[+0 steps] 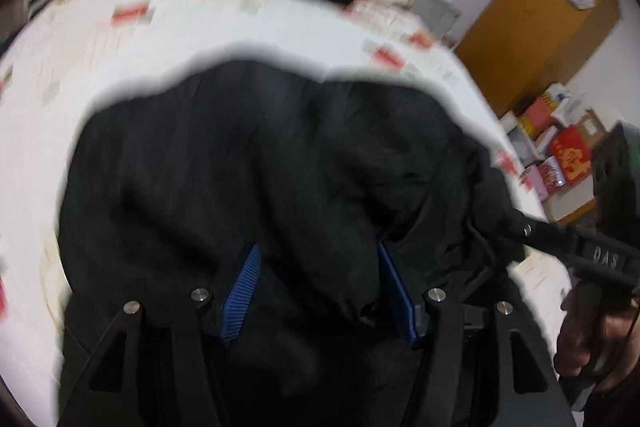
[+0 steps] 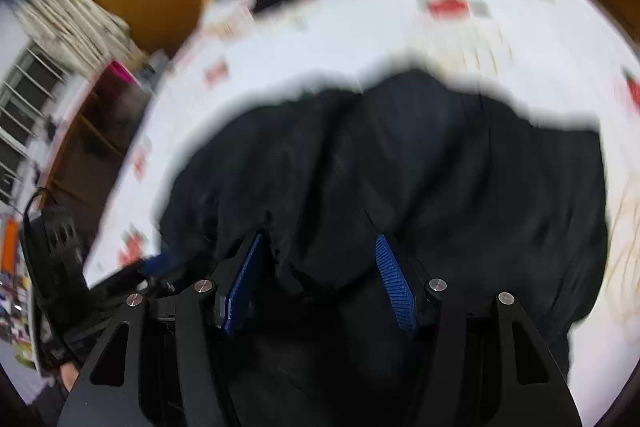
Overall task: Fold large clothes
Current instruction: 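Fold the hood and upper jacket toward the hem with both grippers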
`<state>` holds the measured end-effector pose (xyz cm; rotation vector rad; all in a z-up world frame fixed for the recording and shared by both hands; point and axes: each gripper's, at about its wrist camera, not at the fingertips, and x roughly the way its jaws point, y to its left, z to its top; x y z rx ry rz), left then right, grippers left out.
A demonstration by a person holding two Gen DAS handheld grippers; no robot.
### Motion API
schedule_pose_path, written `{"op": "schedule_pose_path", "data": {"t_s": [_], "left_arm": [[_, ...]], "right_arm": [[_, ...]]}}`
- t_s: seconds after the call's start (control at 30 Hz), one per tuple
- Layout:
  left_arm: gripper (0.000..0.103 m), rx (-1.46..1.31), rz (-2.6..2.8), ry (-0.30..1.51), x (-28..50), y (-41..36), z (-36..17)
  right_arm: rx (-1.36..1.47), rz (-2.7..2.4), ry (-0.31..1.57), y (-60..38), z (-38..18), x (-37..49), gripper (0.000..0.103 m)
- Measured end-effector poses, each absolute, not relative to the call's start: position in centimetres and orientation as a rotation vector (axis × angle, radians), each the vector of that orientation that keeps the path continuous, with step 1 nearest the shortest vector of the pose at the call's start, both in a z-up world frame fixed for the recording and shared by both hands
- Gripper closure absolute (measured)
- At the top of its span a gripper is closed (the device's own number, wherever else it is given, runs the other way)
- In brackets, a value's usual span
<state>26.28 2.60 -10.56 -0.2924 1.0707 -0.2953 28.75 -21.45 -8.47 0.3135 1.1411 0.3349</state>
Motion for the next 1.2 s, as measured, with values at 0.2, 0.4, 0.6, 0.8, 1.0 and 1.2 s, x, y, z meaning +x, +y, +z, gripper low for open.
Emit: {"op": "schedule_pose_path", "data": {"t_s": [0.2, 0.4, 0.6, 0.8, 1.0, 1.2], "left_arm": [[0.039, -0.394, -0.263, 1.075, 24.0, 4.1, -11.3], [0.039, -0.419, -0.222, 1.055, 24.0, 4.3, -10.4], [0.039, -0.376, -0.171, 1.085, 23.3, 4.4, -12.0], [0.037, -0.368, -0.179, 1.116, 21.9, 4.8, -12.7], [0.038, -0.372, -0.172, 1.024, 19.3, 6.1, -8.5], [0.039, -0.395, -0.173, 0.897, 20.1, 8.2, -4.8]], "right_arm": [[0.448, 0.338, 1.181, -23.1, -11.1, 26.3, 0.044], [0.494, 0.345, 1.162, -22.9, -10.1, 26.6, 0.046], [0.468, 0.318, 1.203, -20.4, -12.6, 24.3, 0.1], [0.446, 0.299, 1.265, -20.4, -15.6, 23.2, 0.101], [0.461, 0.326, 1.26, -22.2, -14.4, 23.3, 0.089], [0.443, 0.312, 1.225, -24.3, -13.0, 22.5, 0.069]]}}
